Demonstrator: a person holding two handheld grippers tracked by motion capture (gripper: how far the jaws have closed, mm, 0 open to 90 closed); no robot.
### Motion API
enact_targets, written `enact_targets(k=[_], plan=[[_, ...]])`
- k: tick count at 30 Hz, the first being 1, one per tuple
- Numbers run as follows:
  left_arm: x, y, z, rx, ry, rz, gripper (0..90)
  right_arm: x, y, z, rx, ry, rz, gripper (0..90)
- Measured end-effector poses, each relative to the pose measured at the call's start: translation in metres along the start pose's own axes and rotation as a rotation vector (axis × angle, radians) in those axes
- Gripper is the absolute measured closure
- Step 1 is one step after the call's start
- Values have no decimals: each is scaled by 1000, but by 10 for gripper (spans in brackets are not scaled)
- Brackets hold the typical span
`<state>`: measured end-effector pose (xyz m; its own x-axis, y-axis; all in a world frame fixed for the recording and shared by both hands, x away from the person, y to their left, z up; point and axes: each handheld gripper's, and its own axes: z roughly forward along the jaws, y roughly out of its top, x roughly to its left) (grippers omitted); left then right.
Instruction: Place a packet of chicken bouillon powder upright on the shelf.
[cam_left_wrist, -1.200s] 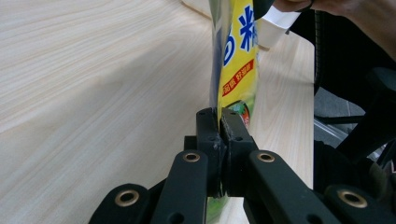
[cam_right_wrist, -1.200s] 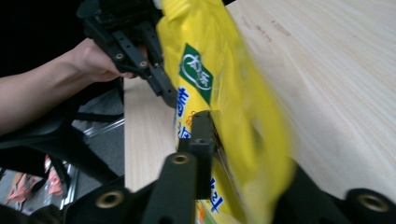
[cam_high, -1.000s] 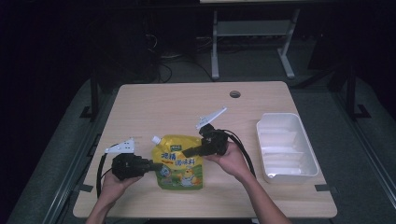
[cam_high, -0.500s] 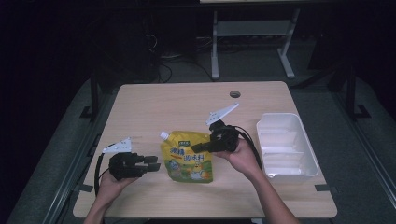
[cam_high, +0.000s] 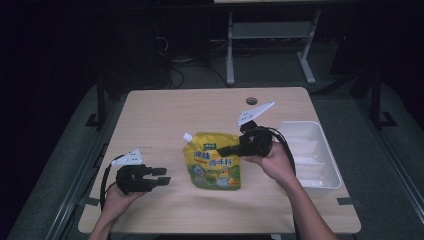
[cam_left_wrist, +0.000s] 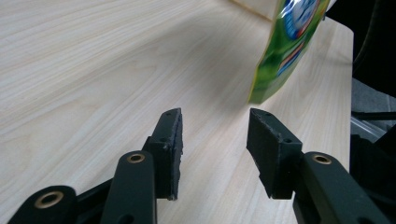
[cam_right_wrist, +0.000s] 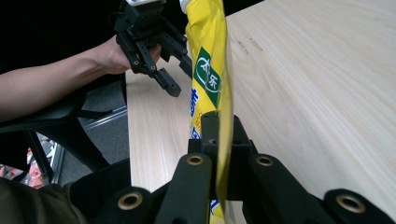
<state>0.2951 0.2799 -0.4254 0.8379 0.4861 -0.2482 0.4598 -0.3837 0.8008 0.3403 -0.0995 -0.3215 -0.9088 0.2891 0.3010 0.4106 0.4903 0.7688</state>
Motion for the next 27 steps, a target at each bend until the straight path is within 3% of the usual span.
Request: enact_targets(k=[27], plan=[[5,-2,-3,2,16,-10,489,-13,-7,-95,-63,-104,35,894]])
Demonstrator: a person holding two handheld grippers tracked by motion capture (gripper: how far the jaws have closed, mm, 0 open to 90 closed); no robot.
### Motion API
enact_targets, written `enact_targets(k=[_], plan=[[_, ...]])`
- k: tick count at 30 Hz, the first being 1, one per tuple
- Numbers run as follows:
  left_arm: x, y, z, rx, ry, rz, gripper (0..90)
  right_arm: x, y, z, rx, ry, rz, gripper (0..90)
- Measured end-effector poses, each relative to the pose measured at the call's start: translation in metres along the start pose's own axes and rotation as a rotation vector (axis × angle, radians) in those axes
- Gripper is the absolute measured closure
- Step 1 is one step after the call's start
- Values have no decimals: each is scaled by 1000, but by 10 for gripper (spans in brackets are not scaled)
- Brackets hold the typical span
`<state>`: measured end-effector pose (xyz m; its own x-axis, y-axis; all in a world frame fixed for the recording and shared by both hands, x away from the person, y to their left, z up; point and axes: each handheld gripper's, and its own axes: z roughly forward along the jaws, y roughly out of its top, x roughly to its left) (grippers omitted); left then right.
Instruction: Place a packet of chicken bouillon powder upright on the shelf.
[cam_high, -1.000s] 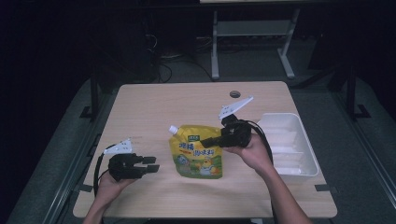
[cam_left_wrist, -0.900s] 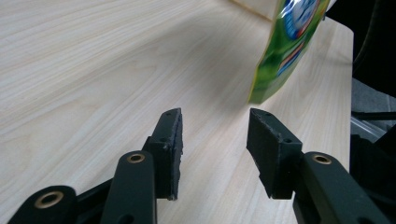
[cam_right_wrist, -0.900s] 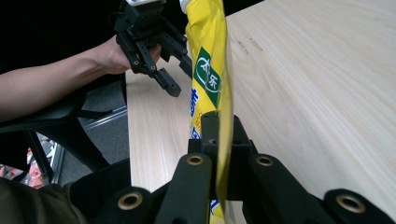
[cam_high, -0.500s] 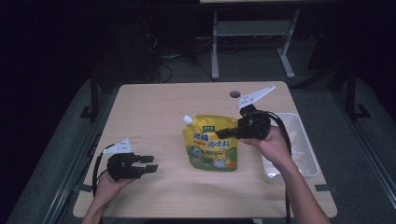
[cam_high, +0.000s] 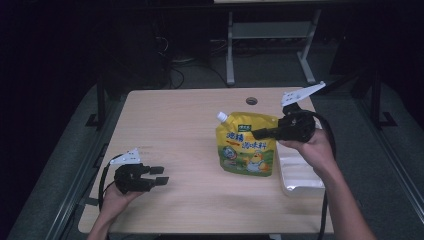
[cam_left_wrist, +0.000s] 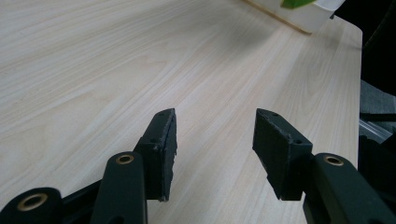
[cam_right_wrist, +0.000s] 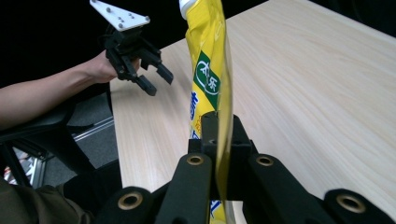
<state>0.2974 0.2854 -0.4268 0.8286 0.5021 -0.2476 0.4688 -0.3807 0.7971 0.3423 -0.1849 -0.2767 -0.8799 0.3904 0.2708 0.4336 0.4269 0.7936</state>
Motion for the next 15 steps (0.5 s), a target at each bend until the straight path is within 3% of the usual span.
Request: enact_targets(k=[15], plan=[[2,-1,-2,-3,-1,-11,482,-16,-17,-45,-41,-67,47,894]])
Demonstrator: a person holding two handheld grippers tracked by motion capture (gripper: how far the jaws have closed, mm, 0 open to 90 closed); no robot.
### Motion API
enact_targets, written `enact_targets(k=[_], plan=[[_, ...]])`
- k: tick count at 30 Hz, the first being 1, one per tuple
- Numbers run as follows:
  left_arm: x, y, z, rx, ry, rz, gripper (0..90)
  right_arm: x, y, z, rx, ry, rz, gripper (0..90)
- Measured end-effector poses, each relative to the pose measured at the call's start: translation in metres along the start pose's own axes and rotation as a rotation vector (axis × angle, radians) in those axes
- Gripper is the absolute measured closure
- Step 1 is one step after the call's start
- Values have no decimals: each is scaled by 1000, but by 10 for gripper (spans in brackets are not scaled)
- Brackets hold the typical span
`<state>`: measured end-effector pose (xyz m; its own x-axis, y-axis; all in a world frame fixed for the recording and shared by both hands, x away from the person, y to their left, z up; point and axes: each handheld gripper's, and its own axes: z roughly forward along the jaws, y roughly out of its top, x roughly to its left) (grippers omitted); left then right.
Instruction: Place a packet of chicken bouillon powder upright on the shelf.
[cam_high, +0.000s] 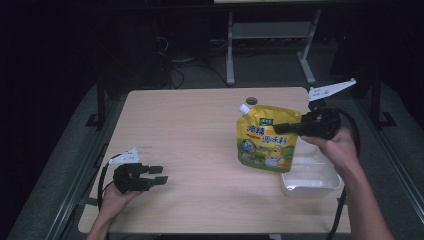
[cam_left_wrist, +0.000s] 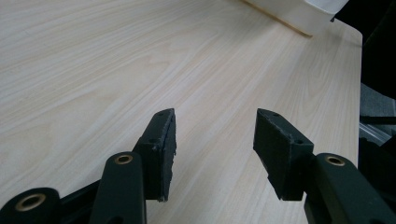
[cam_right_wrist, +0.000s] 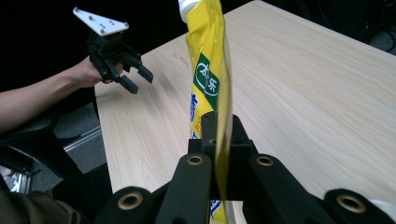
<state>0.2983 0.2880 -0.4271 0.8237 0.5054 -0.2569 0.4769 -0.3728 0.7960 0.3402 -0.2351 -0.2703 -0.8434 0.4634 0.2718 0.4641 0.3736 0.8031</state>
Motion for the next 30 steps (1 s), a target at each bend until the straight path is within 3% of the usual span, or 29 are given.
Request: enact_targets(k=[13,30], plan=[[0,0,-2,-4,5,0,477,-9,-13,-29,-18,-56,27,893],[1,-1,-1,-2,7,-4,466,-24,-48,-63,-45,-131,91,893]])
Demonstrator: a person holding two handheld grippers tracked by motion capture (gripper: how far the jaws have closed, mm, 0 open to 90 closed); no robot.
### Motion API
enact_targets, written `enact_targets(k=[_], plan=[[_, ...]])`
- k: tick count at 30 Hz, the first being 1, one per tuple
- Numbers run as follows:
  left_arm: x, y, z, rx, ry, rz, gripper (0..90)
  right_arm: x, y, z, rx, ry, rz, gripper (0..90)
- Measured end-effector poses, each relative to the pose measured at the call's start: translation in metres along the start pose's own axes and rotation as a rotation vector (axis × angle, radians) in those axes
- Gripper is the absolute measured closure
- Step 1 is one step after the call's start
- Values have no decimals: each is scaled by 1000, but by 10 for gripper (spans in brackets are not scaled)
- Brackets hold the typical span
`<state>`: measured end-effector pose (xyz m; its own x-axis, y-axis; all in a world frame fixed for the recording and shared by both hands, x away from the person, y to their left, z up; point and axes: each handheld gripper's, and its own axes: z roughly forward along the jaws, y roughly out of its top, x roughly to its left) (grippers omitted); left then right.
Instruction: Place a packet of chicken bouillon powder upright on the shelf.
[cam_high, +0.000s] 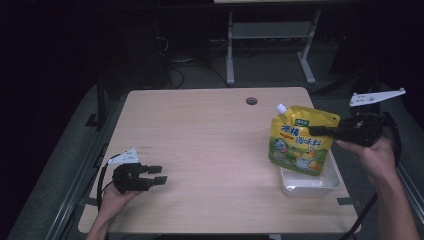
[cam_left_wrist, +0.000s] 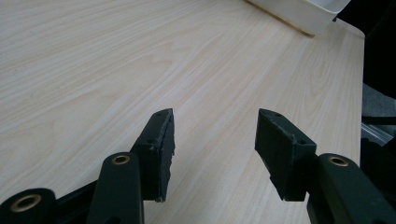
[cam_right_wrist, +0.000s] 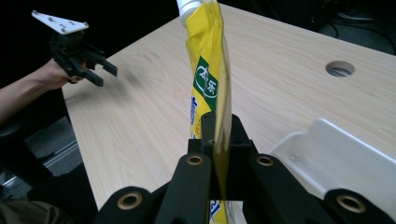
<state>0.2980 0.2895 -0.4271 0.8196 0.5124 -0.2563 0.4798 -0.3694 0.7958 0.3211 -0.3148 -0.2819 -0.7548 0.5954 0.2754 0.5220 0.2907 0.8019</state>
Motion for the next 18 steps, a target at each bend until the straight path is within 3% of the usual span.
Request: enact_targets(k=[13,18], plan=[[1,0,0,2,0,1,461,-12,-23,-12,7,-52,34,892],[1,0,1,4,0,1,460,-17,-34,-14,-2,-47,50,891]])
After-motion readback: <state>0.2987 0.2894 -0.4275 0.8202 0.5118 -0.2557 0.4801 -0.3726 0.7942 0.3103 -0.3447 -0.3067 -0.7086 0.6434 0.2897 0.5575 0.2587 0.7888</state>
